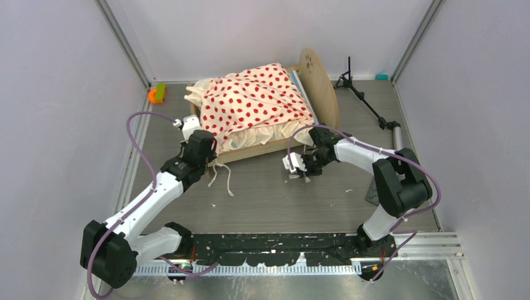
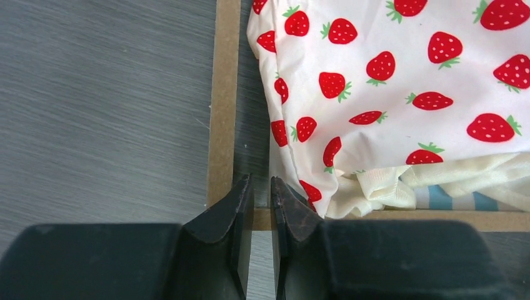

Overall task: Set up the pet bed
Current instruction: Tie the ropes to the bed frame.

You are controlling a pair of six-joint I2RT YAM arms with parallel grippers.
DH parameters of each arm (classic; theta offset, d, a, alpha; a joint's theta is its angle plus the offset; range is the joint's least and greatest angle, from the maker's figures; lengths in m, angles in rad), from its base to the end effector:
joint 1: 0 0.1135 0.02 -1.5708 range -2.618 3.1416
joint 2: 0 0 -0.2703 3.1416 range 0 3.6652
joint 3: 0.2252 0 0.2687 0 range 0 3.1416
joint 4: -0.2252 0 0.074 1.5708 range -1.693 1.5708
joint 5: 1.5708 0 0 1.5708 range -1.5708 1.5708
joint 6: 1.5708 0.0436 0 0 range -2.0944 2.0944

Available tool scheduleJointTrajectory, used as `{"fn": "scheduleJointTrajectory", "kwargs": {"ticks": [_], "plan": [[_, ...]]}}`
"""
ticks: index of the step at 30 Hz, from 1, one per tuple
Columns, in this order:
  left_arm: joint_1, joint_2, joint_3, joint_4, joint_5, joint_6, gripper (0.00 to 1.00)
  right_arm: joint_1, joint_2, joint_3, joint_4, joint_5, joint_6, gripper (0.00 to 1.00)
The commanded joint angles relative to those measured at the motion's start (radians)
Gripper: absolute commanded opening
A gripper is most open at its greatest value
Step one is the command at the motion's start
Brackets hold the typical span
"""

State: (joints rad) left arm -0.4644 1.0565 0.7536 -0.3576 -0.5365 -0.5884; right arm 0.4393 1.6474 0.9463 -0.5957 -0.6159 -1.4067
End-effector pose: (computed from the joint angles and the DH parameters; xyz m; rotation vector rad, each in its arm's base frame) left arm 0.2272 -0.0889 0.2596 -0.4135 2.0857 -0.0174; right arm 0.2691 0.1543 0.1544 -2.1123 1.4575 0.5575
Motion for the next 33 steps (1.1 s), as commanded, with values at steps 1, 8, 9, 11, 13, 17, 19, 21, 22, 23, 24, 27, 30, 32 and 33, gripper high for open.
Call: {"fn": "scheduleJointTrajectory", "kwargs": {"ticks": [1,8,9,11,13,17,19,21,22,23,24,27,30,32,33], "plan": [[0.011,0.043,0.049,-0.124,-0.173,-0.075,0.18,0.004,-0.010,0.000,0.024,-0.029,0.011,0.00],[0.062,0.092,0.094,-0.265,-0.286,-0.151,0.19,0.005,-0.014,-0.006,0.031,-0.026,0.020,0.00],[0.081,0.083,0.091,-0.269,-0.294,-0.147,0.19,0.004,-0.014,-0.006,0.032,-0.027,0.020,0.00],[0.121,0.057,0.082,-0.262,-0.285,-0.128,0.19,0.004,-0.014,-0.008,0.037,-0.030,0.021,0.00],[0.156,0.026,0.067,-0.253,-0.275,-0.104,0.19,0.004,-0.011,-0.013,0.046,-0.035,0.024,0.00],[0.207,-0.017,0.053,-0.258,-0.271,-0.080,0.19,0.004,-0.009,-0.024,0.080,-0.048,0.041,0.00],[0.218,-0.040,0.046,-0.256,-0.259,-0.076,0.19,0.004,-0.009,-0.027,0.095,-0.055,0.049,0.00],[0.219,-0.062,0.037,-0.238,-0.226,-0.075,0.19,0.004,-0.009,-0.029,0.105,-0.067,0.057,0.00],[0.219,-0.071,0.029,-0.217,-0.190,-0.068,0.19,0.004,-0.009,-0.030,0.111,-0.071,0.059,0.00],[0.219,-0.083,0.022,-0.188,-0.146,-0.043,0.19,0.004,-0.008,-0.032,0.116,-0.075,0.063,0.00],[0.219,-0.094,0.017,-0.162,-0.093,-0.021,0.19,0.004,-0.010,-0.034,0.124,-0.080,0.069,0.00],[0.204,-0.134,0.015,-0.105,0.052,0.029,0.23,0.004,-0.024,-0.050,0.155,-0.091,0.091,0.00],[0.147,-0.192,0.025,-0.073,0.088,0.068,0.26,0.004,-0.041,-0.066,0.176,-0.096,0.108,0.00],[0.084,-0.235,0.029,-0.041,0.086,0.079,0.29,0.004,-0.057,-0.085,0.211,-0.102,0.134,0.00],[0.046,-0.257,0.029,-0.023,0.085,0.083,0.30,0.004,-0.066,-0.097,0.238,-0.102,0.155,0.00]]}}
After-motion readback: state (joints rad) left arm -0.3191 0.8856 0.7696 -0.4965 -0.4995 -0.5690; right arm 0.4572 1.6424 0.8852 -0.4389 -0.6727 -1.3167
